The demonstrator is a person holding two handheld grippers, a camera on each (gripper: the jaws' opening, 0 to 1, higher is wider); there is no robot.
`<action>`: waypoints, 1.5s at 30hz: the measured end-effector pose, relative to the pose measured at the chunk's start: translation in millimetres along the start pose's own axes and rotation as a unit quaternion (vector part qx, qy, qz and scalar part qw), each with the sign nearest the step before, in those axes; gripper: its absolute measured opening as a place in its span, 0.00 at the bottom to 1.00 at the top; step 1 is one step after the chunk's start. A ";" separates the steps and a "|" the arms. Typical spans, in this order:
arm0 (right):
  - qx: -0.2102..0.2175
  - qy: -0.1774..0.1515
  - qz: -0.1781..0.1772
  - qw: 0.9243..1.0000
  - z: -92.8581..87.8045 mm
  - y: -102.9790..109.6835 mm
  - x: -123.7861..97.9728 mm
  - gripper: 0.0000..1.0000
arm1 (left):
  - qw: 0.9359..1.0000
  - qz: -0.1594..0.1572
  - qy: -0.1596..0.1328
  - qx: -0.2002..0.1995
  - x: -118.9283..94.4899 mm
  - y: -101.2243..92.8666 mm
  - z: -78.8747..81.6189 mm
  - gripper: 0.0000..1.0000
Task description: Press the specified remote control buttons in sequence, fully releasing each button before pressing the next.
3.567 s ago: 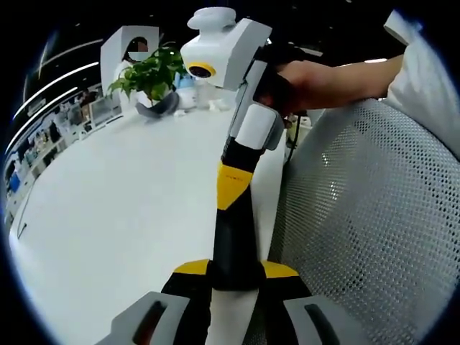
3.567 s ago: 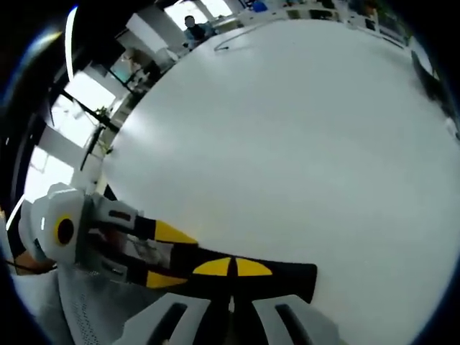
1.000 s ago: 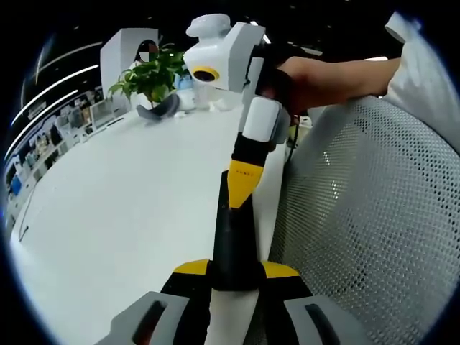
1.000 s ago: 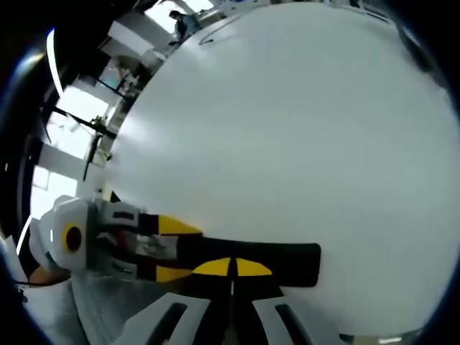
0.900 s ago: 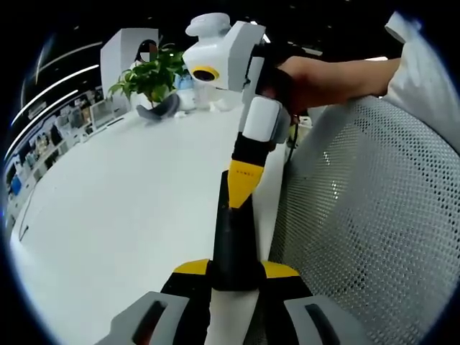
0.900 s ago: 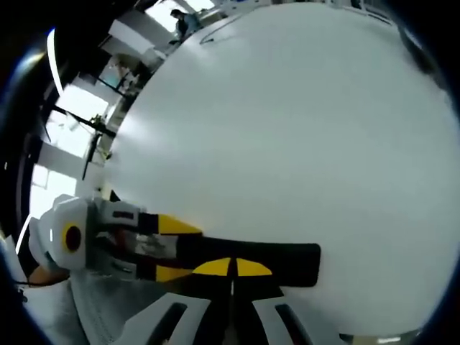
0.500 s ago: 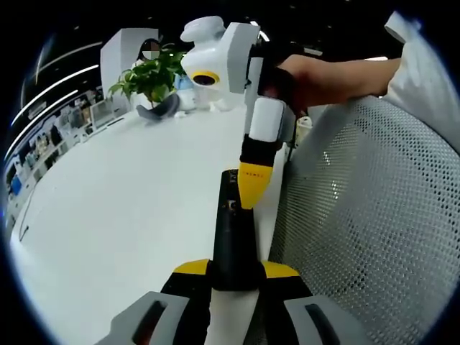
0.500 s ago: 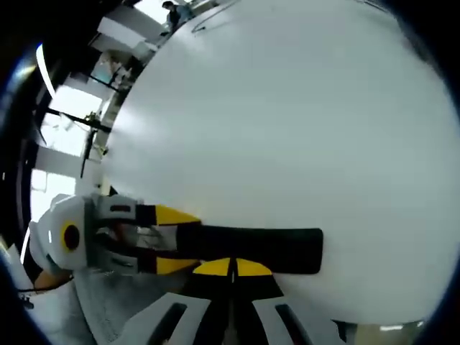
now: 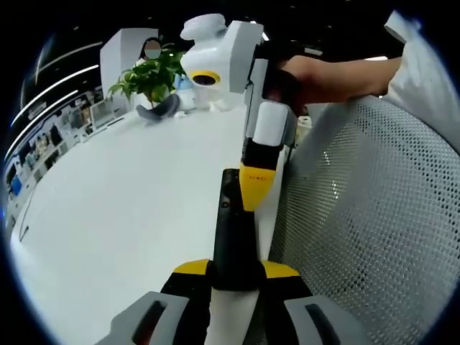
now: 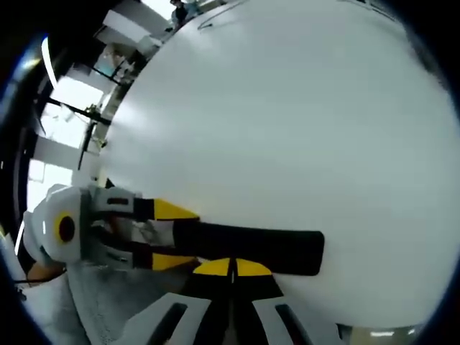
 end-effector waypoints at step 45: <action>0.036 0.011 0.008 0.999 -1.4 -0.9 -0.8 0.00 | 1.000 -0.002 -0.003 0.000 -0.6 -0.1 -0.4 0.25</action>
Point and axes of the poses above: the point that each gripper's makers call its tool centre point, and the gripper's own axes: x roughly forward along the fingers, y roughly to its left, z roughly out of its top, the point moved 4 cm from there along -x, roughly backward along the fingers, and after that the axes turned 9 degrees about -y, right-handed, at the moved point
